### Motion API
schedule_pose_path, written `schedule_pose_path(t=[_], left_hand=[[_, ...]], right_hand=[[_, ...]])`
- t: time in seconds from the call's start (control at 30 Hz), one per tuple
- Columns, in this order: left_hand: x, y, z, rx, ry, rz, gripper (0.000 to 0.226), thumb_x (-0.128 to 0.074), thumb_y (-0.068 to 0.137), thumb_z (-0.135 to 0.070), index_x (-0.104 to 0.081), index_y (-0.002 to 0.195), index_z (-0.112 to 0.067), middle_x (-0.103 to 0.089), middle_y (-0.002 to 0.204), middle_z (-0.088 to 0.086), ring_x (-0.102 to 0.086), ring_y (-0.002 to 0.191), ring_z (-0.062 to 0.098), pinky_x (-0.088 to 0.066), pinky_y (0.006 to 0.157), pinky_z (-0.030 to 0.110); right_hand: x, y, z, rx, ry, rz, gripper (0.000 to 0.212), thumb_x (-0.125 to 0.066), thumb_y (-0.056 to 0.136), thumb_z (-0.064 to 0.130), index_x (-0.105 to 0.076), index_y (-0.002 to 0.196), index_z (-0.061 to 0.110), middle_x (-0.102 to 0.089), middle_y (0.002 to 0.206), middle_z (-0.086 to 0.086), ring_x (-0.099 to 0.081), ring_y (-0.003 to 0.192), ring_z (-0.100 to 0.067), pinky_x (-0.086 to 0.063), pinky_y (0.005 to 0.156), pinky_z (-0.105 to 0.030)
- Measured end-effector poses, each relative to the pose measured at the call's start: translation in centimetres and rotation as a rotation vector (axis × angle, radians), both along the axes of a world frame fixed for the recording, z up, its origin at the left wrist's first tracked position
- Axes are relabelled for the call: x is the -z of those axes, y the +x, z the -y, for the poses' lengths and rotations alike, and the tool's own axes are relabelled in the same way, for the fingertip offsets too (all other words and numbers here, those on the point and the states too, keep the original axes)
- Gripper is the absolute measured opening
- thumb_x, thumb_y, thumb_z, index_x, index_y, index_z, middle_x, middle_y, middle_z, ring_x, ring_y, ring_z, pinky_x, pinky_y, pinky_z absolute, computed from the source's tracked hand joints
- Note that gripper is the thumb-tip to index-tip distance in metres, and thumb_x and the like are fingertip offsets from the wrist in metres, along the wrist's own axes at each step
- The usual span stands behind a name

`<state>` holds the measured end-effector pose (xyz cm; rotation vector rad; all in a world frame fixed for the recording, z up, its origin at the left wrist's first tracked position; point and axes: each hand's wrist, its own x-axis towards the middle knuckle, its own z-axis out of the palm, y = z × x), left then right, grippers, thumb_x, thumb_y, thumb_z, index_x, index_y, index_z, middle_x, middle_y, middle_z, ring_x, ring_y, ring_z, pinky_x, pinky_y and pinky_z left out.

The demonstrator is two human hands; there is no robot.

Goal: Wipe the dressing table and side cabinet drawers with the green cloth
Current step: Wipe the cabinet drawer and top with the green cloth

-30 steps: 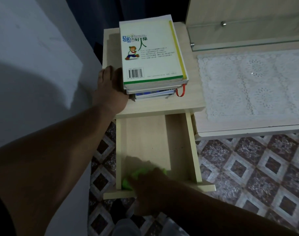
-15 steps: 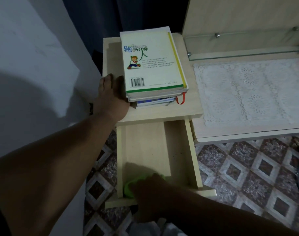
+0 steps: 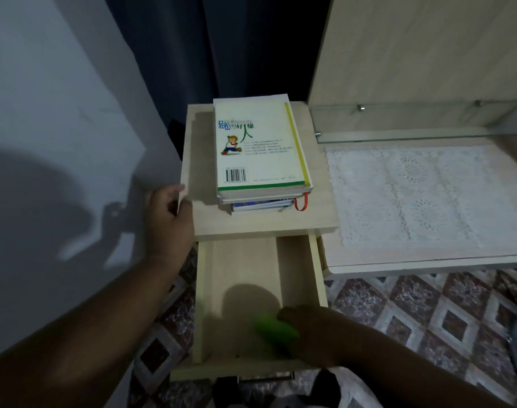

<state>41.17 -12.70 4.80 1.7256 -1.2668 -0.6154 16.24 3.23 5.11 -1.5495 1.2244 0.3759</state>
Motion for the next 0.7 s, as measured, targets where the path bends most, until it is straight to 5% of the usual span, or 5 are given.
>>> schedule_pose_path(t=[0.13, 0.27, 0.3, 0.47, 0.7], left_hand=[[1.0, -4.5, -12.3, 0.189, 0.186, -0.096, 0.005, -0.061, 0.090, -0.025, -0.060, 0.091, -0.030, -0.064, 0.086, -0.010, -0.059, 0.077, 0.002, -0.046, 0.071, 0.015], [4.6, -11.8, -17.1, 0.645, 0.887, -0.123, 0.063, -0.064, 0.082, -0.060, -0.038, 0.138, -0.047, -0.055, 0.131, -0.015, -0.058, 0.114, 0.003, -0.049, 0.092, 0.029], [5.1, -13.0, -17.1, 0.673, 0.920, -0.193, 0.085, -0.067, 0.077, -0.062, -0.009, 0.138, -0.053, -0.054, 0.133, -0.014, -0.059, 0.115, 0.006, -0.051, 0.091, 0.031], [5.3, -18.8, -16.4, 0.507, 0.907, -0.214, 0.086, -0.071, 0.080, -0.059, -0.027, 0.150, -0.037, -0.063, 0.120, -0.005, -0.067, 0.096, 0.013, -0.055, 0.080, 0.030], [4.4, -21.6, -13.2, 0.151, 0.563, -0.242, 0.049, -0.058, 0.099, -0.023, -0.046, 0.147, -0.022, -0.061, 0.129, -0.002, -0.057, 0.118, 0.018, -0.041, 0.096, 0.025]], right_hand=[[-0.4, -1.7, 2.5, 0.308, -0.105, -0.005, 0.020, -0.061, 0.096, 0.031, -0.066, 0.109, 0.016, -0.067, 0.095, 0.006, -0.064, 0.080, -0.006, -0.052, 0.064, -0.015], [0.0, -3.3, 1.4, 0.461, -0.051, 0.048, 0.026, -0.049, 0.101, 0.026, -0.065, 0.118, 0.013, -0.069, 0.111, -0.004, -0.067, 0.102, -0.021, -0.055, 0.091, -0.033], [0.4, -3.9, 1.5, 0.462, -0.035, 0.018, 0.030, -0.044, 0.104, 0.022, -0.062, 0.122, 0.008, -0.066, 0.119, -0.009, -0.063, 0.111, -0.027, -0.050, 0.094, -0.032], [1.4, -8.7, 3.1, 0.568, -0.401, -0.079, 0.039, -0.050, 0.101, 0.041, -0.061, 0.127, 0.015, -0.065, 0.120, -0.007, -0.062, 0.108, -0.019, -0.052, 0.096, -0.036], [7.0, -13.9, 6.7, -0.044, -0.471, -0.539, 0.135, -0.070, 0.076, 0.067, 0.031, 0.151, 0.021, 0.038, 0.155, -0.021, 0.027, 0.146, -0.045, 0.002, 0.120, -0.061]])
